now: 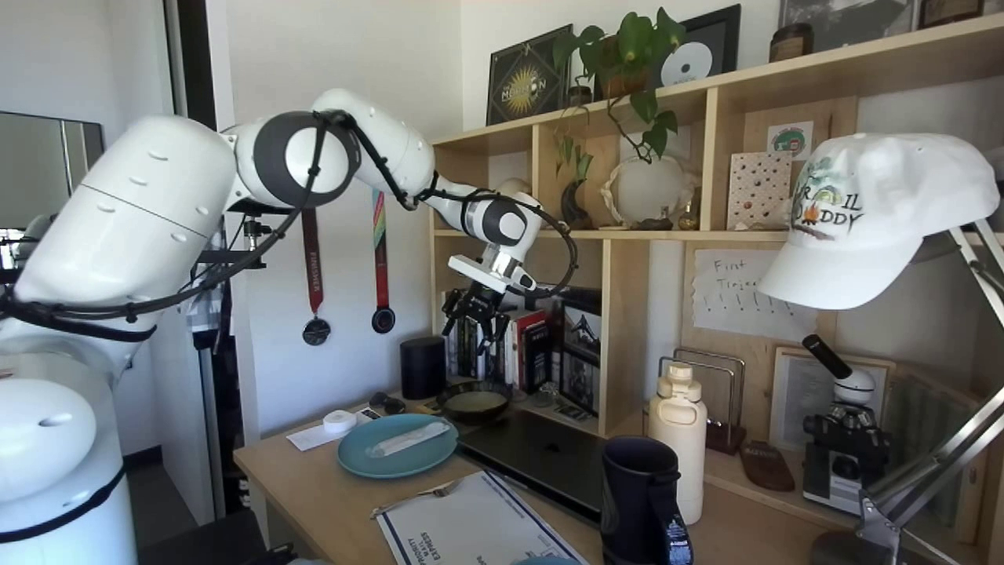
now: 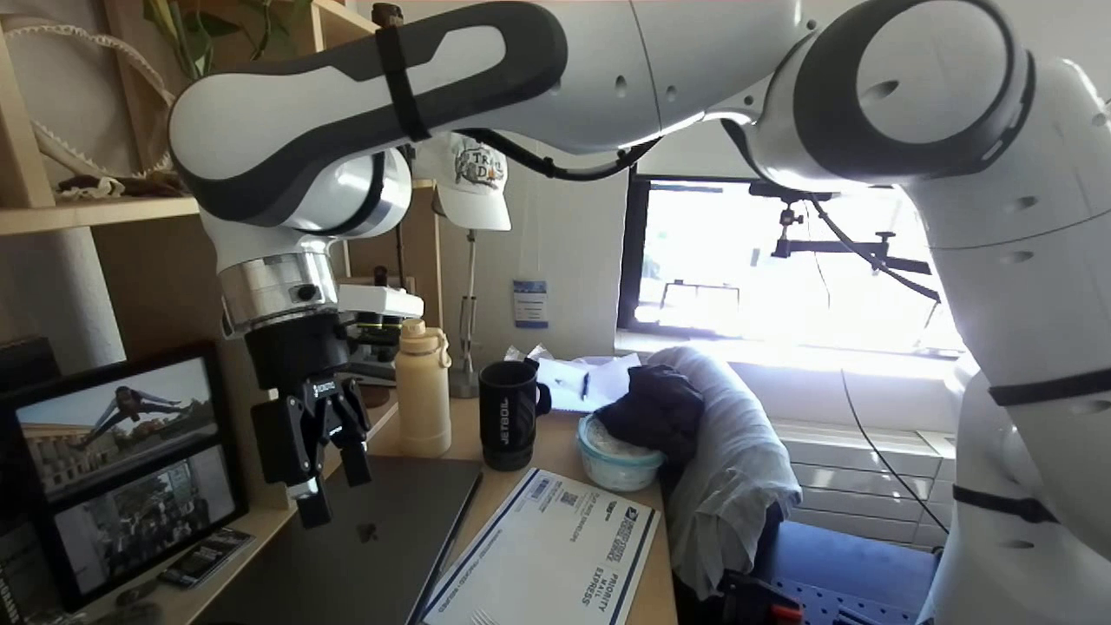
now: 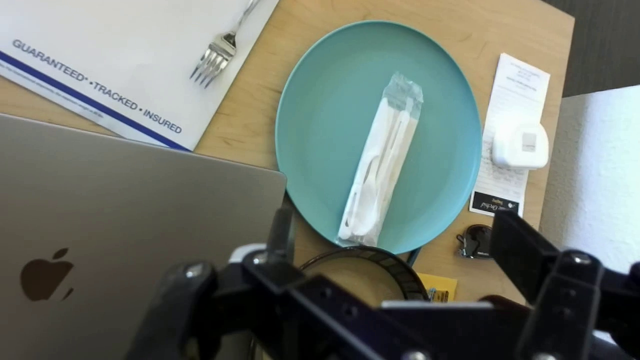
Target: Remove the bowl from the green plate
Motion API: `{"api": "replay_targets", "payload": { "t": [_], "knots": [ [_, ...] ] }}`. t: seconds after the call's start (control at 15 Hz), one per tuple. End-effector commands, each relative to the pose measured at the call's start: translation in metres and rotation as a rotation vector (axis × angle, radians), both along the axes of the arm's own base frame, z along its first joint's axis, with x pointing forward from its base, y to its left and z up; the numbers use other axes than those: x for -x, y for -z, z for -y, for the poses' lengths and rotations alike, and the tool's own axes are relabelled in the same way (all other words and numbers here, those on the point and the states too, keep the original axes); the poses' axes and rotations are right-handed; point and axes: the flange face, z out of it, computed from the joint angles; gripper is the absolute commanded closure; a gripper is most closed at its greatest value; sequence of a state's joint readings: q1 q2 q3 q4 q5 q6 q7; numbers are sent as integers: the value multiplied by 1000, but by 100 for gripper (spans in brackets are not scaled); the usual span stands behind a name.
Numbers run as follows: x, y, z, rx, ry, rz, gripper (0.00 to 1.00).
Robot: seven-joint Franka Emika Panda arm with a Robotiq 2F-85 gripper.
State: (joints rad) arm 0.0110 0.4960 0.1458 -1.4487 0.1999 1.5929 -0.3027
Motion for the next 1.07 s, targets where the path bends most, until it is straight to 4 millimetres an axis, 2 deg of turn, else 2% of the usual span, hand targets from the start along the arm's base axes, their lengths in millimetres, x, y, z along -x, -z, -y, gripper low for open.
{"api": "replay_targets", "payload": {
  "t": [0.0,0.27,0.53,0.73,0.8,1.0],
  "knots": [
    [41,-17,8,48,19,78,0],
    [71,-24,15,74,47,122,0],
    [90,-32,22,106,71,175,0],
    [97,-41,27,140,97,208,0],
    [82,-32,25,103,69,173,0],
    [88,-38,27,116,74,187,0]
  ]
}}
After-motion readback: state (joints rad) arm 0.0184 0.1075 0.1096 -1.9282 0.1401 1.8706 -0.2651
